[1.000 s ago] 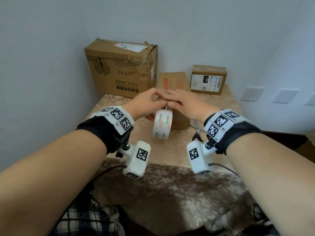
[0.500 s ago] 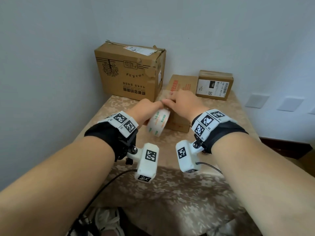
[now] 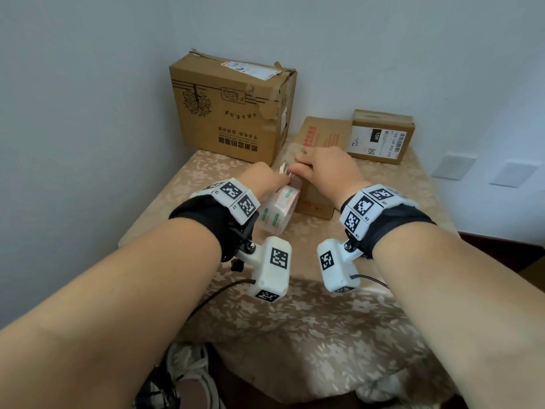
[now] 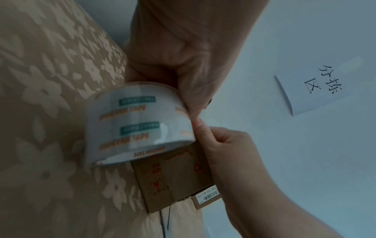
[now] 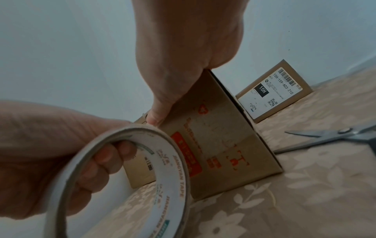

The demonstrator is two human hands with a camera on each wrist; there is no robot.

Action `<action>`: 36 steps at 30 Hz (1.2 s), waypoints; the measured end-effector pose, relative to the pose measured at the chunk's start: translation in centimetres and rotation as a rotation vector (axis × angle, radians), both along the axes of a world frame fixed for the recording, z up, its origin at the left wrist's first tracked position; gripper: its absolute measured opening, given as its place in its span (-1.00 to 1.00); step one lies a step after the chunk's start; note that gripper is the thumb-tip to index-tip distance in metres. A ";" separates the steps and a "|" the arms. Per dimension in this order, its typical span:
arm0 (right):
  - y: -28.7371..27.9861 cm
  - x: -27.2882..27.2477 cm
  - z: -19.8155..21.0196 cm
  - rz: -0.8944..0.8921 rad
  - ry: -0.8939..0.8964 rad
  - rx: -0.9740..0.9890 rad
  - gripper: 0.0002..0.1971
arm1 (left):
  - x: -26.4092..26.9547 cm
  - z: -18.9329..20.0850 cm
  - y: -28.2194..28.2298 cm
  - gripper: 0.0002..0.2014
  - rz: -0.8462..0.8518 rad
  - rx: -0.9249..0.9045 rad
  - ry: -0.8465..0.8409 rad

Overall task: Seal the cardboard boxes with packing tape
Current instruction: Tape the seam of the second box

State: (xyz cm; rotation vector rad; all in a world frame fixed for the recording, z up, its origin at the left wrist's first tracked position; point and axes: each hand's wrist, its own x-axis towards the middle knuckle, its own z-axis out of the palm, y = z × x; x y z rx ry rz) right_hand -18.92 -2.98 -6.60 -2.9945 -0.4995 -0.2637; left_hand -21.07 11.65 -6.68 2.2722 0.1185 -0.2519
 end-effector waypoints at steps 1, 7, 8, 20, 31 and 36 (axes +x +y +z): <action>-0.1 0.1 -0.1 -0.002 -0.008 -0.002 -0.53 | -0.1 -0.2 0.0 -0.71 0.000 -0.027 -0.008; 0.1 0.2 -0.4 -0.032 -0.044 -0.032 -0.54 | -1.5 -0.8 0.0 -0.81 0.092 -0.447 0.063; 0.3 0.3 -0.6 -0.052 -0.047 -0.056 -0.54 | -1.5 -0.9 0.2 -0.84 0.070 -0.444 0.053; 0.0 0.2 -0.8 -0.009 -0.047 -0.113 -0.40 | -0.8 -0.1 1.1 -0.78 -0.012 -0.293 0.002; -0.1 0.0 -0.4 -0.045 0.044 -0.118 -0.31 | -1.1 -0.5 1.7 -0.80 -0.014 -0.165 0.013; -1.5 -0.1 -0.1 -0.136 0.015 -0.053 -0.19 | 0.0 0.1 0.7 -0.70 -0.035 -0.200 0.018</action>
